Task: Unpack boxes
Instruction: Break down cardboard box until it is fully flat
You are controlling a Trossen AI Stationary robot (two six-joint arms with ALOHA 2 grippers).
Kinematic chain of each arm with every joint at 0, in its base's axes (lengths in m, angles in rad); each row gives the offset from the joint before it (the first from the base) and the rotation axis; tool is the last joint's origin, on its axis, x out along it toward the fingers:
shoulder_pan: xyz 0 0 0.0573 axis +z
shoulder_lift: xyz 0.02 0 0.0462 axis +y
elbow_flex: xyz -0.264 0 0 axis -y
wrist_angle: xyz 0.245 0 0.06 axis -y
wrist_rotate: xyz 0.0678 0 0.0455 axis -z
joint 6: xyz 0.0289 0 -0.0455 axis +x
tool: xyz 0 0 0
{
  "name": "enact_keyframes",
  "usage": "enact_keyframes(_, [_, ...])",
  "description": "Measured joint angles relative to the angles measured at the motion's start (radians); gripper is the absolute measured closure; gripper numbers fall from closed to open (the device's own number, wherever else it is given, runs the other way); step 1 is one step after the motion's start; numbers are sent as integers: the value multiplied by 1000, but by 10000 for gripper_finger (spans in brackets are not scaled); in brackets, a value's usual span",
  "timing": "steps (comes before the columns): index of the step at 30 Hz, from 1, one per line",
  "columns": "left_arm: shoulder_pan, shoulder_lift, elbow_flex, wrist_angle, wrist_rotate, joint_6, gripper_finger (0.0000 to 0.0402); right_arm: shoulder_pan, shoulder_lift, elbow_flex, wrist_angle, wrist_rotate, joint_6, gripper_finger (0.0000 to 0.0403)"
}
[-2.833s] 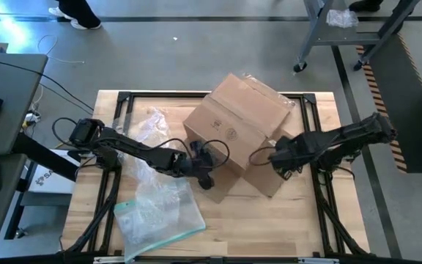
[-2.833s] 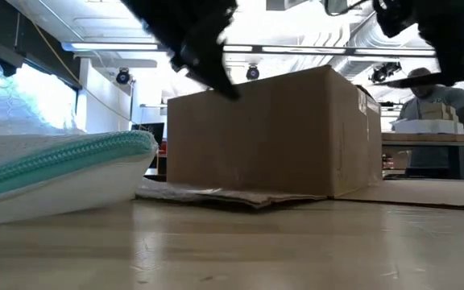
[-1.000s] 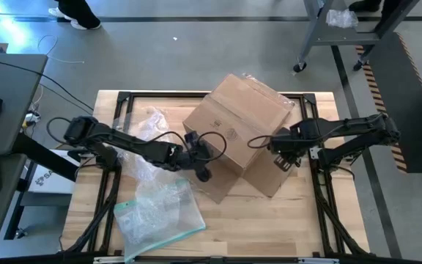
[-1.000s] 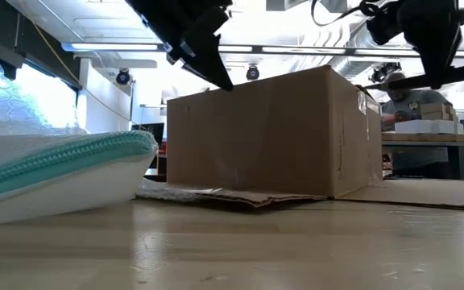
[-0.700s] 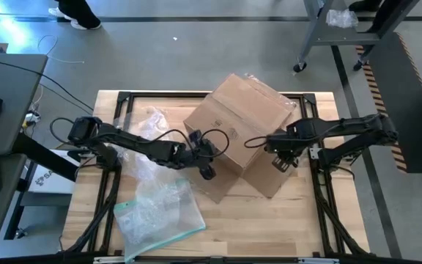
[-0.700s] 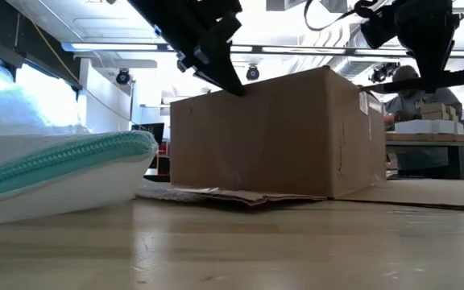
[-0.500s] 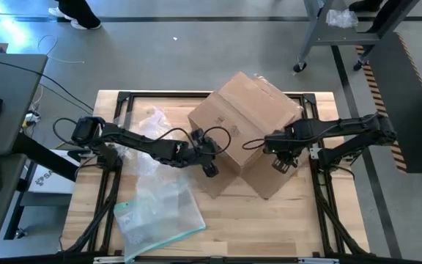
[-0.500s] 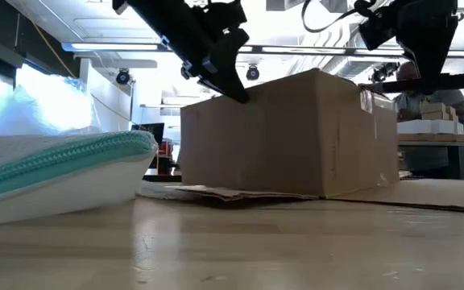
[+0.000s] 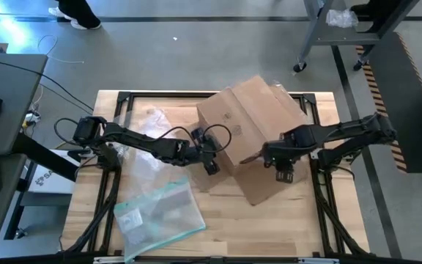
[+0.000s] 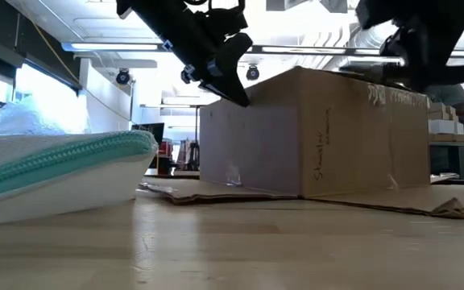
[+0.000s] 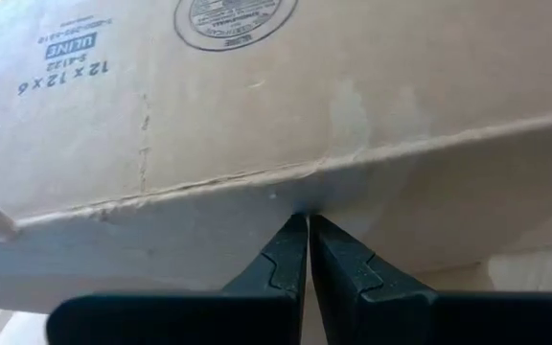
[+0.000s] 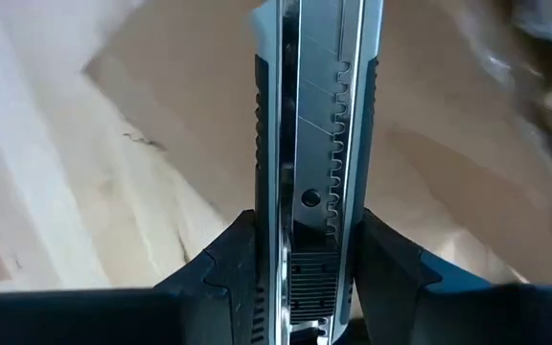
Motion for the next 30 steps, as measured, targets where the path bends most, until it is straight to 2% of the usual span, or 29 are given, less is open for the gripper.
enact_keyframes(4, [-25,-22,0,-6,-32,-6,401,86,-30,0,58,15,18,287])
enact_keyframes(6, [-47,-42,0,-9,-58,-6,401,136,-56,0,114,82,56,287])
enact_keyframes(11, [-124,-91,0,-10,-167,11,401,276,-137,-64,415,364,119,287])
enact_keyframes(16, [-216,-105,0,15,-264,14,401,366,-156,-197,812,665,86,287])
enact_keyframes(21, [-267,-105,-34,196,-297,101,401,384,-110,-301,1180,835,-52,287])
enact_keyframes(26, [-276,-159,-129,479,-317,184,400,386,-47,-332,1397,994,-200,287])
enact_keyframes(28, [-258,-189,-192,587,-274,194,394,385,-26,-328,1447,1024,-235,287])
enact_keyframes(30, [-226,-219,-258,684,-165,186,380,376,-6,-328,1495,1042,-255,287])
